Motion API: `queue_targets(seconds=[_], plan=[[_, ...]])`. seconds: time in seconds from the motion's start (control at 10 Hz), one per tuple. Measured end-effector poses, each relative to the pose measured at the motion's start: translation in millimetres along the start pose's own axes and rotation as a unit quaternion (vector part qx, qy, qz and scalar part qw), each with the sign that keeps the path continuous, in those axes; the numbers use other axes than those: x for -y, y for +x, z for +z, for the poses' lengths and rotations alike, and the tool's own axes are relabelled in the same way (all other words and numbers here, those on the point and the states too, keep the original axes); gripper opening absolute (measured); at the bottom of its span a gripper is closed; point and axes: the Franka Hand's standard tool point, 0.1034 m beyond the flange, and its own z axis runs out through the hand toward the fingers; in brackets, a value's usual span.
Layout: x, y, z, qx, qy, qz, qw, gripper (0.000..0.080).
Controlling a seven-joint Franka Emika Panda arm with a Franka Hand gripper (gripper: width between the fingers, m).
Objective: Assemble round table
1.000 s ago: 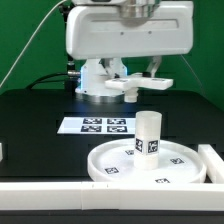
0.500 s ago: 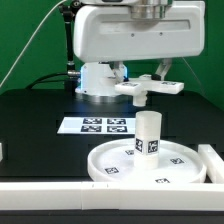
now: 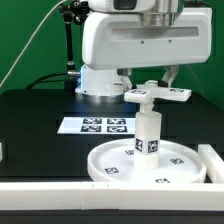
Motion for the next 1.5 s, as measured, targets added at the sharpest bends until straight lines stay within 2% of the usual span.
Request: queue_targets(seconds=[0.4, 0.7, 0.9, 1.5], plan=[[2.6, -7.5, 1.6, 0.004, 0.002, 0.000, 1.000, 0.0455], [10.8, -11.6, 0.2, 0.005, 0.004, -0.001, 1.000, 0.0455], [14.4, -11.5, 5.0, 0.008, 0.005, -0.004, 1.000, 0.0455], [10.4, -12.1, 20.2, 0.001, 0.000, -0.004, 1.000, 0.0455]])
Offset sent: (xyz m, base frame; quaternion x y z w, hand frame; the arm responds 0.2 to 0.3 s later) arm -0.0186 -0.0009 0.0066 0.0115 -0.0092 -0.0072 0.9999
